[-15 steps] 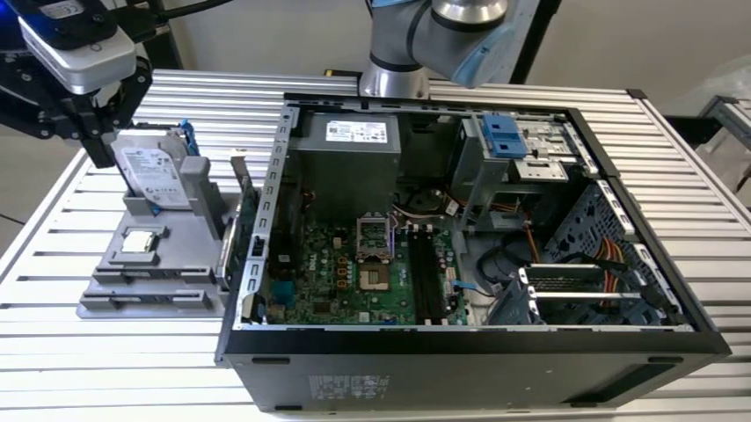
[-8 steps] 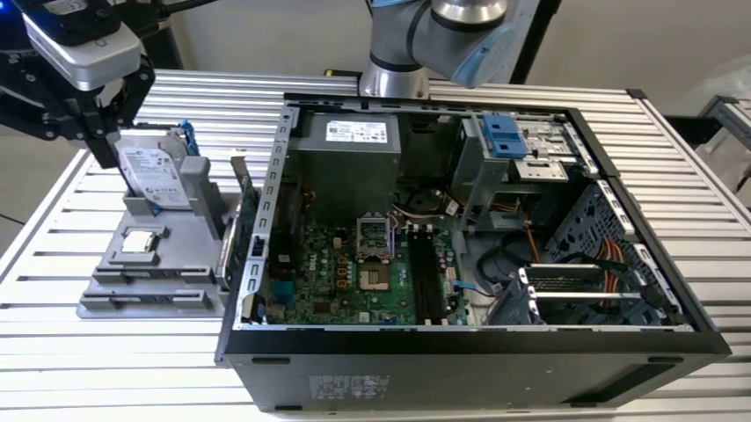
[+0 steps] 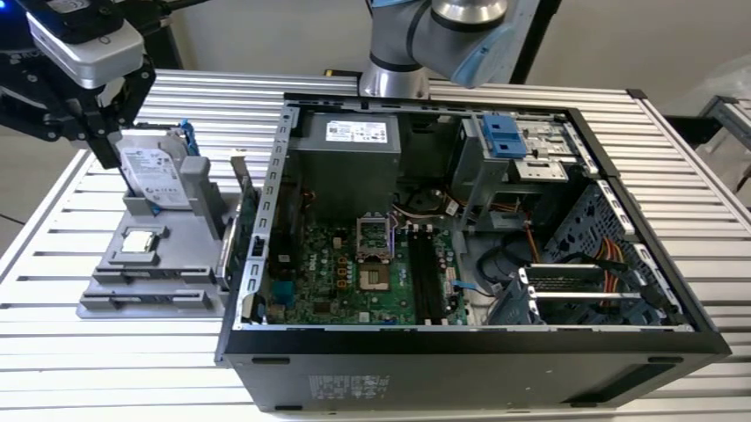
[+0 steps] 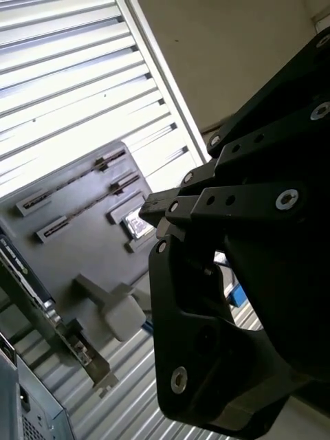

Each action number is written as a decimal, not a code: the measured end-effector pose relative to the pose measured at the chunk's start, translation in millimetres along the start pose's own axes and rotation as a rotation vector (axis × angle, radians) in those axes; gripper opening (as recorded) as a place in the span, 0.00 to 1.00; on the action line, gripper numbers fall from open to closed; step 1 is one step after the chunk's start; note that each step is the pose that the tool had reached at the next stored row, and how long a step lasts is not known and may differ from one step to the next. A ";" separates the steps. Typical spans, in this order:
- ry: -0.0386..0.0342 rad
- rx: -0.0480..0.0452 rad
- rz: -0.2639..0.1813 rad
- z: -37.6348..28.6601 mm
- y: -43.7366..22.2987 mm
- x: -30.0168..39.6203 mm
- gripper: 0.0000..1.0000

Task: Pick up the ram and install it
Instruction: 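Pick up the ram and move it above insertion slot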

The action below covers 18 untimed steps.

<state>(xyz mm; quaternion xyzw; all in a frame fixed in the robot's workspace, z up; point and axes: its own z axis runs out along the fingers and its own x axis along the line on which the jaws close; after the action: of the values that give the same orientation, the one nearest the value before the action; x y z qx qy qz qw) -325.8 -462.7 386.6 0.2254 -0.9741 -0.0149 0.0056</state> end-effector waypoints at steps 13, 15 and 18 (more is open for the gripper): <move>-0.0162 -0.0374 -0.102 0.3 0.1 0.0 0.00; -0.0160 -0.0382 -0.113 0.3 0.1 0.0 0.00; -0.0143 -0.0389 -0.129 0.3 0.0 0.0 0.00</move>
<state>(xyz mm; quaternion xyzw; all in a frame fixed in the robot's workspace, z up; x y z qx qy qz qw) -325.8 -462.7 386.3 0.2872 -0.9572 -0.0358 0.0020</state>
